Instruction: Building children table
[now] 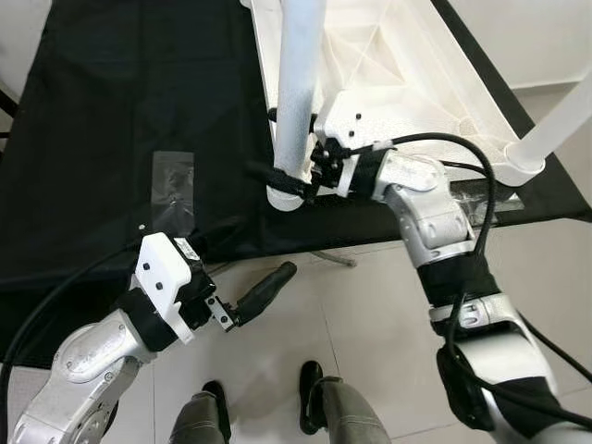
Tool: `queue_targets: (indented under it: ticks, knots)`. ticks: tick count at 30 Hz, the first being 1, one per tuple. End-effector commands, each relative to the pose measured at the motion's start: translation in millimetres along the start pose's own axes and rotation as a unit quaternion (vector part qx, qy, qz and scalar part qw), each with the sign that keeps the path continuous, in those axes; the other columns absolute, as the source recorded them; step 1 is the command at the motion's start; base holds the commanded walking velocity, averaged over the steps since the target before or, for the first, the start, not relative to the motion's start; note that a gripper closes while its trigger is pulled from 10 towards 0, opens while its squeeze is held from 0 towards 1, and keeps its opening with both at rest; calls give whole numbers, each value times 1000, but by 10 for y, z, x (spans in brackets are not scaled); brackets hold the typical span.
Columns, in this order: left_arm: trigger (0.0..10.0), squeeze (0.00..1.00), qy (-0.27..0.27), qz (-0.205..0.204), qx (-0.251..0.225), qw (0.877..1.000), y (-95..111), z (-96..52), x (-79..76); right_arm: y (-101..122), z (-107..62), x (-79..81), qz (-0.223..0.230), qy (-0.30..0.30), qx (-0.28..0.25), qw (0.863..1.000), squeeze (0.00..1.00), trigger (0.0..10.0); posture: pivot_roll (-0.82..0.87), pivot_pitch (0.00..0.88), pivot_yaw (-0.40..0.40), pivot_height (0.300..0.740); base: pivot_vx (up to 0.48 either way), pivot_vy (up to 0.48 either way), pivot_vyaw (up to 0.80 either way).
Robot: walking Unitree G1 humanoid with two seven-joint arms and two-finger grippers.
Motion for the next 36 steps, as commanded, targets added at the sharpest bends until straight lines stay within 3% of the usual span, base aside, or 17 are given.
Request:
queue_targets:
  ticks: [1, 6, 11, 12, 13, 21, 24, 28, 30, 31, 32, 33, 34, 35, 36]
  knots:
    - [10000, 0, -7, -8, 4, 1000, -24, -12, -80, 55, 15, 78, 2, 44, -24, 999, 0, 10000, 123, 379, -94, 740, 0, 0, 0]
    - [10000, 0, -2, -10, 9, 1000, -13, -55, -100, 108, -17, -20, 11, 106, -39, 993, 0, 10000, 138, 408, -90, 740, 0, 0, 0]
    - [10000, 0, 0, -12, 12, 1000, -20, -75, -114, 167, -33, -65, 18, 131, -49, 990, 0, 9961, 143, 416, -89, 740, 0, 0, 0]
    - [10000, 0, 0, -13, 12, 1000, -16, -78, -118, 183, -32, -85, 22, 132, -53, 990, 0, 4314, 145, 421, -90, 740, 0, 0, 0]
    - [10000, 0, 0, -13, 11, 1000, -8, -81, -122, 184, -34, -87, 22, 138, -52, 989, 0, 157, 146, 424, -92, 740, 0, 0, 0]
    - [10000, 0, 2, -14, 11, 1000, 0, -81, -111, 201, -64, -88, 19, 159, -56, 985, 0, 0, 139, 416, -90, 740, 0, 0, 0]
    - [10000, 0, 2, -13, 10, 1000, -6, -71, -104, 116, -117, -64, 0, 161, -32, 986, 0, 0, 123, 402, -88, 740, 0, 0, 0]
    - [10000, 0, 2, -14, 8, 1000, -12, -59, -100, -26, -175, -63, -7, 113, 2, 994, 0, 0, 102, 396, -94, 740, 0, 0, 0]
    - [10000, 0, 1, -16, 7, 1000, -24, -52, -97, -251, -182, 22, 37, 21, 44, 998, 0, 0, 84, 392, -95, 740, 0, 0, 0]
    - [10000, 0, -1, -18, 7, 1000, -27, -50, -100, -484, -147, 128, 76, -65, 97, 990, 0, 0, 80, 390, -92, 740, 0, 0, 0]
    - [10000, 0, -1, -18, 7, 1000, -27, -50, -100, -484, -147, 128, 76, -65, 97, 990, 0, 0, 80, 390, -92, 740, 0, 0, 0]
    - [10000, 0, -3, -19, 7, 1000, -28, -48, -94, -714, -186, 195, 117, -213, 165, 956, 0, 0, 70, 394, -86, 740, 0, 0, 0]
    - [10000, 0, -5, -20, 8, 1000, -31, -43, -89, -842, -304, 362, 168, -322, 211, 907, 0, 0, 66, 398, -83, 740, 0, 0, 0]
    - [10000, 0, -5, -20, 8, 1000, -31, -43, -89, -842, -304, 362, 168, -322, 211, 907, 0, 0, 66, 398, -83, 740, 0, 0, 0]
    - [10000, 0, -9, -23, 8, 1000, -44, -31, -91, -871, -350, 521, 187, -368, 234, 880, 0, 0, 53, 391, -68, 740, 0, 0, 0]
Point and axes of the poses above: a point about 5 cm out from each wrist's last joint towards the gripper, its own z axis pointing out of the wrist towards the gripper, its own y axis along the axis of the wrist's last joint, x = y × z, the point moved 6 cm from there along z, pointing out of the wrist towards the gripper, and after that the axes turned 15 degrees about -z, right-handed, at the moved point
